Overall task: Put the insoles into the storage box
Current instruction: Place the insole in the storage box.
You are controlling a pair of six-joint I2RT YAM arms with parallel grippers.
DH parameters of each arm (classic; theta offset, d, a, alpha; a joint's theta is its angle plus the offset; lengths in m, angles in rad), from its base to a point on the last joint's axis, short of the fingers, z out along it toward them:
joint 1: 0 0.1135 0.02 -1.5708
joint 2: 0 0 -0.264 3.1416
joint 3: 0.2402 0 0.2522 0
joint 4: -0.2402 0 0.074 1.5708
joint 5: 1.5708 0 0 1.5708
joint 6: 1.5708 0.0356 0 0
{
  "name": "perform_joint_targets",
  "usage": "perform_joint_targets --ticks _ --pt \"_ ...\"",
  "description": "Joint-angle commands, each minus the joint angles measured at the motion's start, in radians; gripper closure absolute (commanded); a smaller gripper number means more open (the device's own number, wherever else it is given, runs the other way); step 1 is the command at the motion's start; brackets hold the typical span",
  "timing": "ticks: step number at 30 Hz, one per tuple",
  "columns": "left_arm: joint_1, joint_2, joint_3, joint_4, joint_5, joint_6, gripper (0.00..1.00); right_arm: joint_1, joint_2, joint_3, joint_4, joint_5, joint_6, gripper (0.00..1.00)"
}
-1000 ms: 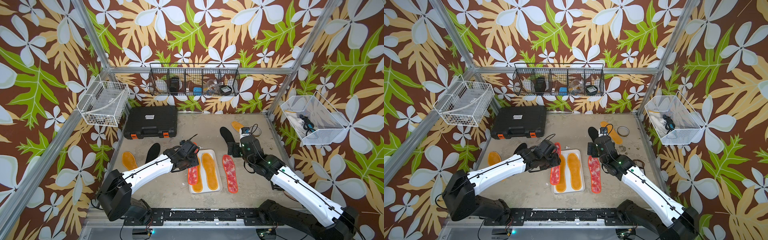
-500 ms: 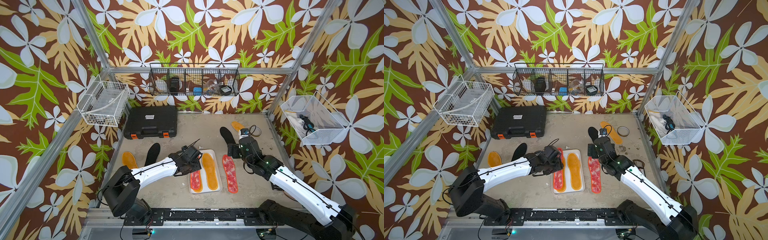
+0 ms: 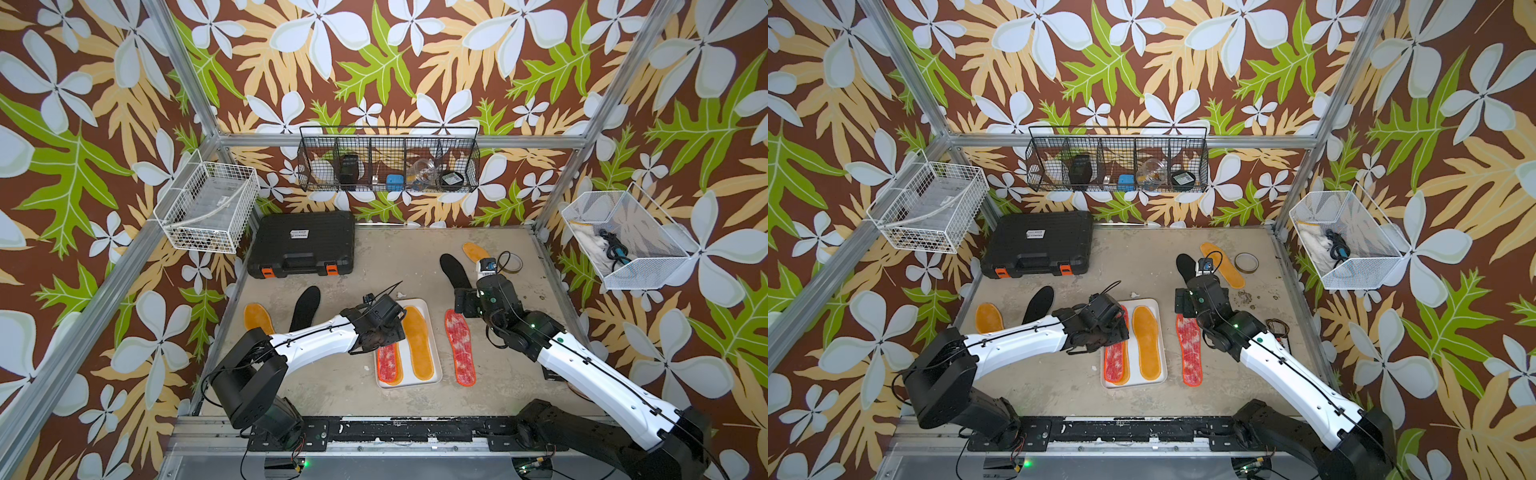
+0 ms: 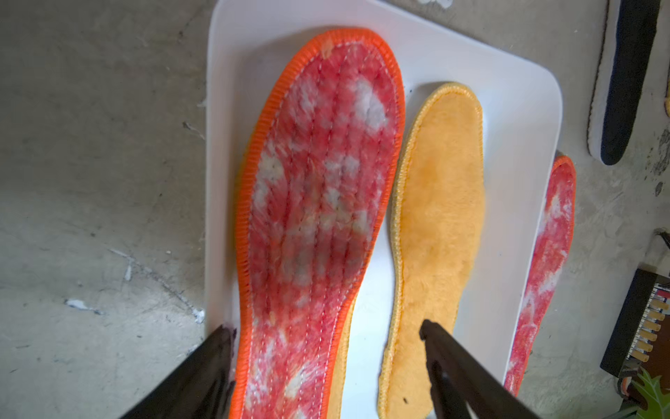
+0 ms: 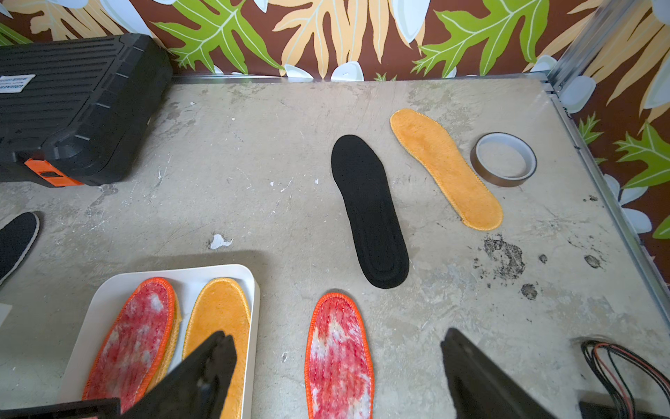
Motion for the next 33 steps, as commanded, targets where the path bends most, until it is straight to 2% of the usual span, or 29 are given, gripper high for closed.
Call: perform_joint_targets --ticks 1,7,11,13,16,20,24,27,33 --pt "-0.002 -0.031 0.030 -0.008 -0.026 0.013 0.17 0.000 -0.001 0.010 -0.003 0.008 -0.012 0.07" --pt "-0.002 -0.120 0.116 -0.042 -0.060 0.071 0.19 0.000 -0.005 -0.011 0.000 -0.058 -0.017 0.09" --pt "0.000 -0.210 0.129 -0.079 -0.181 0.191 0.19 0.000 -0.007 -0.054 -0.009 -0.113 0.002 0.08" --pt "0.000 -0.260 0.087 -0.057 -0.219 0.280 0.18 0.000 -0.003 -0.074 -0.039 -0.114 0.024 0.06" --pt "0.000 -0.341 -0.029 0.030 -0.183 0.440 0.14 -0.002 -0.004 -0.134 -0.048 -0.138 0.048 0.00" --pt "0.001 -0.451 -0.197 0.151 -0.116 0.548 0.07 -0.001 0.027 -0.216 -0.038 -0.219 0.082 0.00" --pt "0.000 -0.566 -0.326 0.260 -0.052 0.573 0.07 -0.001 0.062 -0.279 -0.014 -0.253 0.124 0.03" --pt "0.001 -0.626 -0.380 0.311 -0.038 0.572 0.07 -0.001 0.077 -0.316 0.012 -0.234 0.129 0.04" --pt "0.000 -0.610 -0.379 0.304 -0.050 0.579 0.07 -0.001 0.145 -0.324 0.040 -0.183 0.116 0.07"
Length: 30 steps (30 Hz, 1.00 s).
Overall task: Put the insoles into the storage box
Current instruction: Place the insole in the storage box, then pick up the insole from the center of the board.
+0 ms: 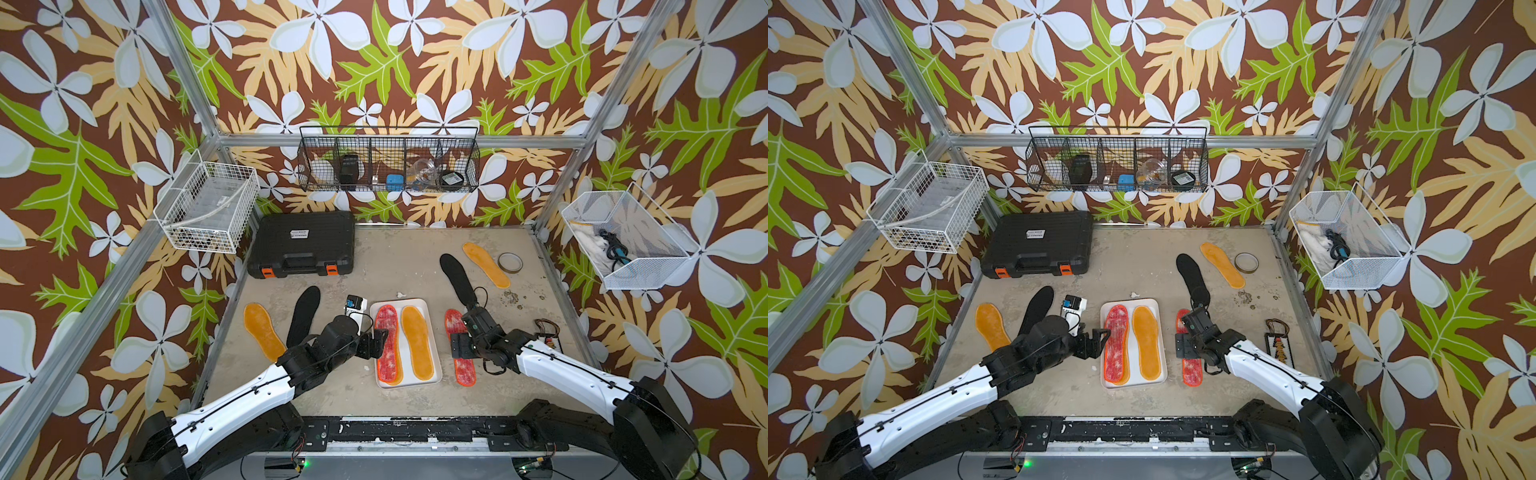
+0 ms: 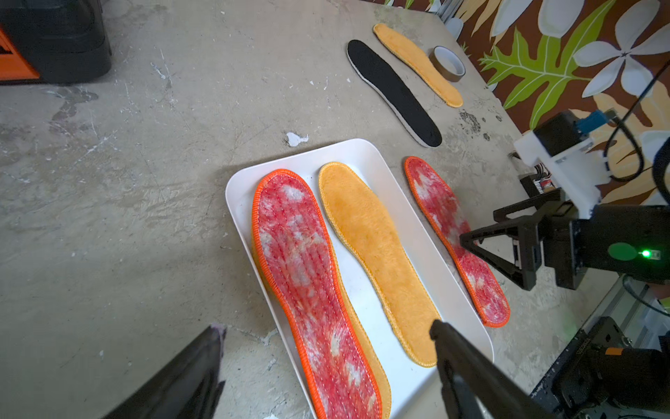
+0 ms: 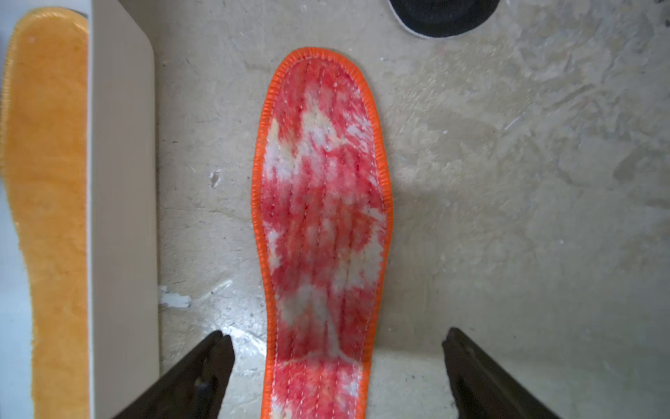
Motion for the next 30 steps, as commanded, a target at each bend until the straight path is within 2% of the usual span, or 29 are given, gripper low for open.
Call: perform_joint_targets --ticks 1,9,22,30 --pt "-0.001 0.021 0.006 0.039 0.014 0.024 0.07 0.000 0.035 0.003 0.037 0.030 0.002 0.08" --pt "0.000 0.047 -0.019 0.102 0.056 -0.010 0.07 0.000 0.118 0.026 0.065 0.019 -0.007 0.12" --pt "0.000 0.075 -0.031 0.093 0.033 -0.027 0.07 0.035 0.159 0.051 0.061 0.026 0.002 0.12" --pt "-0.001 0.053 -0.038 0.086 0.025 -0.031 0.07 0.035 0.184 0.033 0.056 0.087 0.065 0.10"
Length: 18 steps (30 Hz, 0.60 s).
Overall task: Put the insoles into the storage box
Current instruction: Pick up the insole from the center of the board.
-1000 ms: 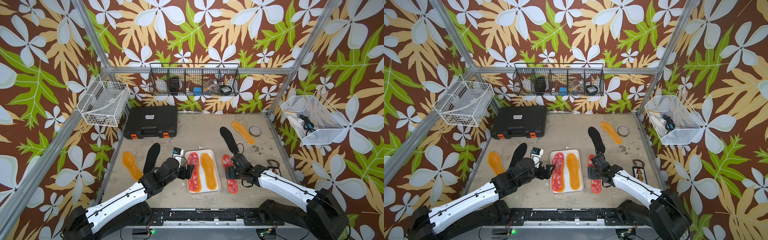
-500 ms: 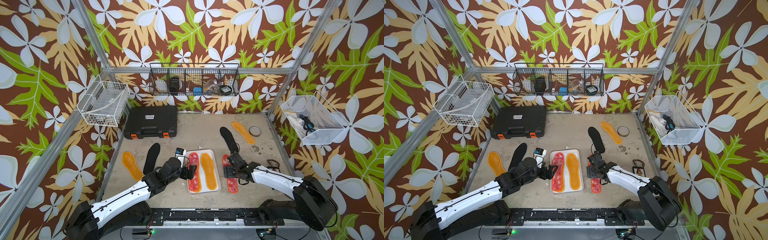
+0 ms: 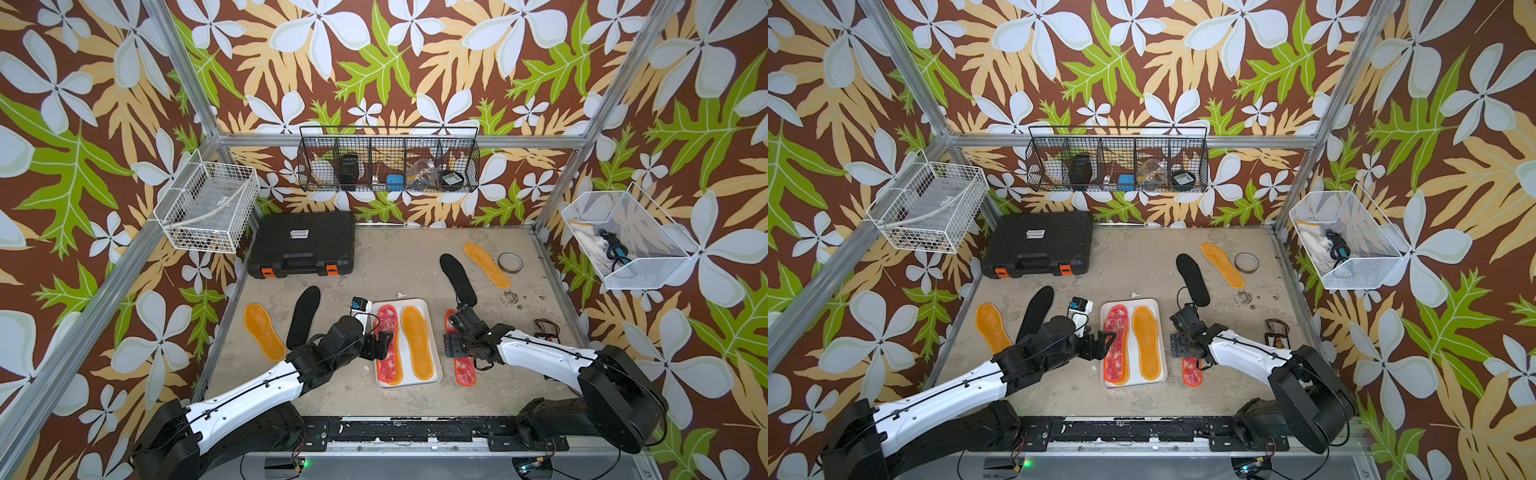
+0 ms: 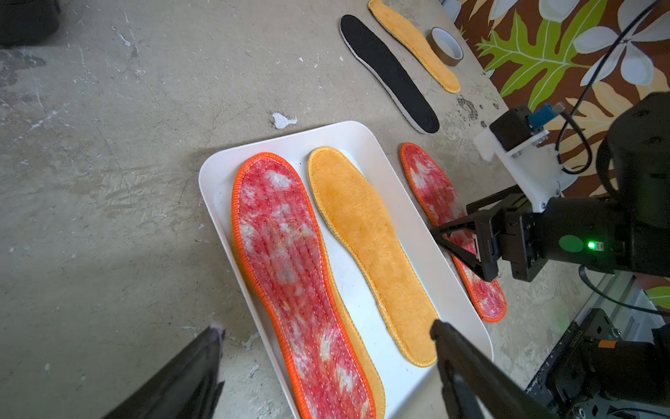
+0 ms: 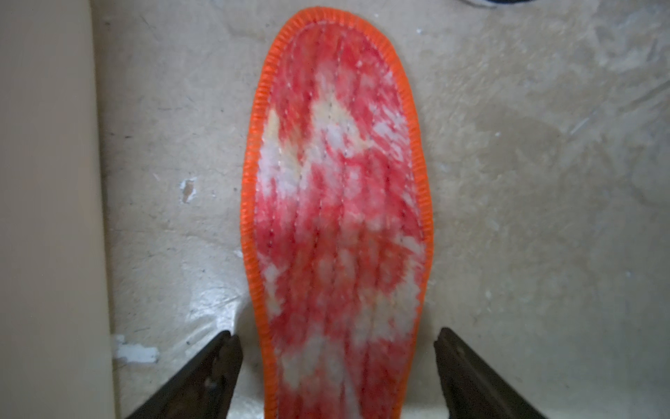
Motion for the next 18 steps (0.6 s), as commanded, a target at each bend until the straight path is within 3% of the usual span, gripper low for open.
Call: perform_joint_targets --ticks 1,12,18 --pt "-0.001 -0.013 -0.005 0.006 -0.015 0.001 0.07 0.001 0.002 -0.009 0.005 0.041 0.037 0.10" --pt "0.000 -0.038 -0.014 0.003 -0.029 -0.001 0.07 -0.001 0.074 -0.013 0.048 0.011 0.027 0.22" --pt "0.001 -0.053 -0.011 -0.003 -0.039 0.003 0.07 -0.001 0.075 -0.008 0.043 0.022 0.031 0.35"
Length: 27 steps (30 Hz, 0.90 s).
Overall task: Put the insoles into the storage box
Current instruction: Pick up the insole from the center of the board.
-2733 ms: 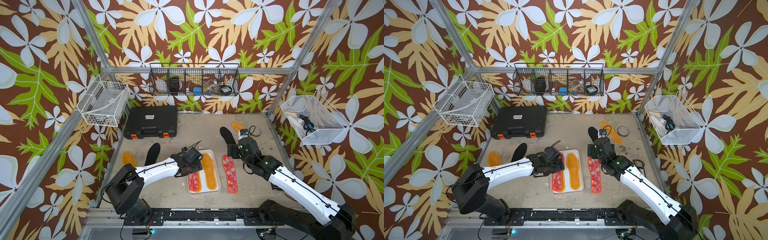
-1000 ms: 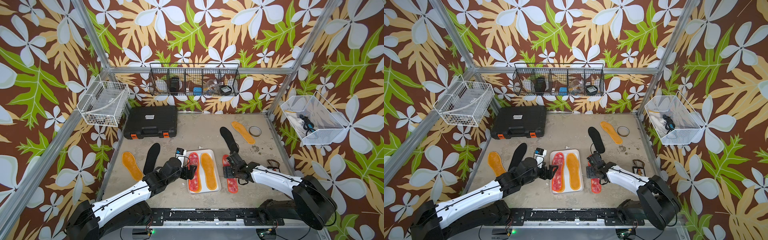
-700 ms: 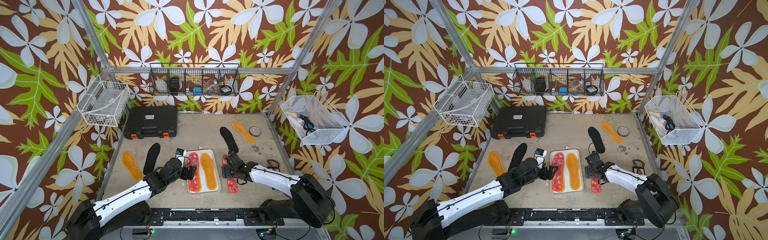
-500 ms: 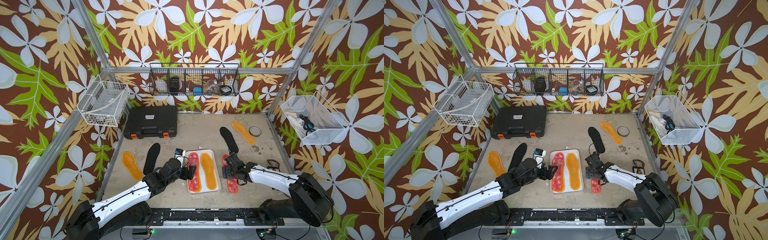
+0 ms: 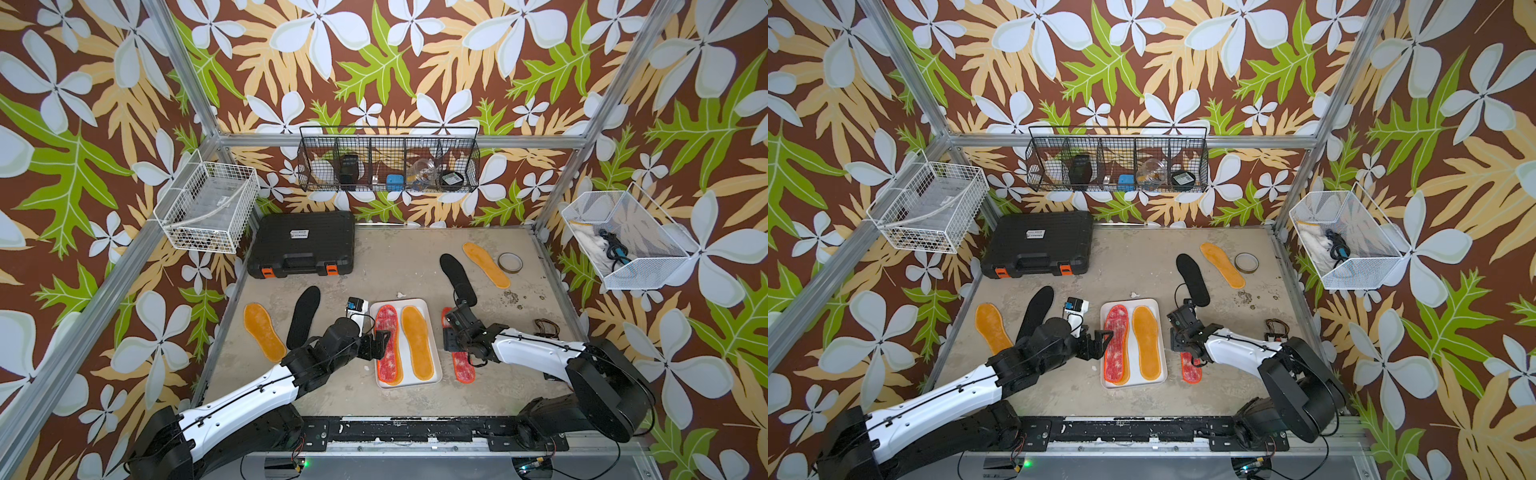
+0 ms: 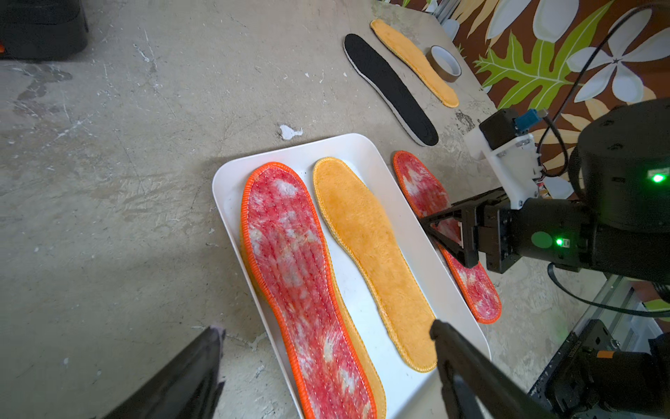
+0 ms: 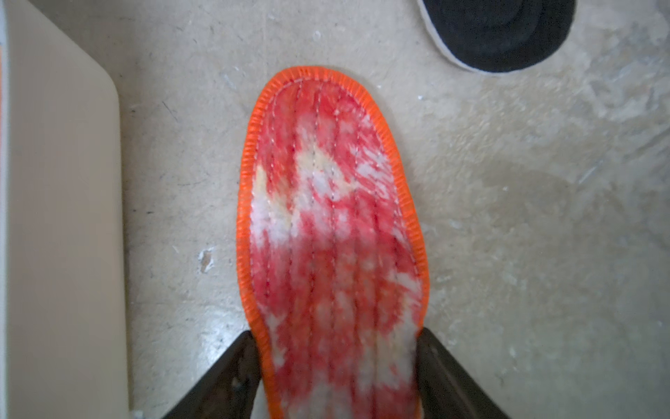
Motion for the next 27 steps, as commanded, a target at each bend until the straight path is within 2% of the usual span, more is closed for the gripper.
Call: perform_joint_targets --ticks 1,8,27 --pt "0.000 -0.007 0.002 0.001 -0.016 0.008 0.07 -0.001 0.005 -0.001 -0.100 0.005 0.006 0.36" --pt "0.000 -0.012 0.009 -0.006 -0.031 0.007 0.07 0.000 -0.028 0.038 -0.136 0.031 -0.016 0.40" --pt "0.001 -0.054 0.025 -0.022 -0.070 0.004 0.08 0.000 -0.137 0.195 -0.279 0.030 -0.060 0.40"
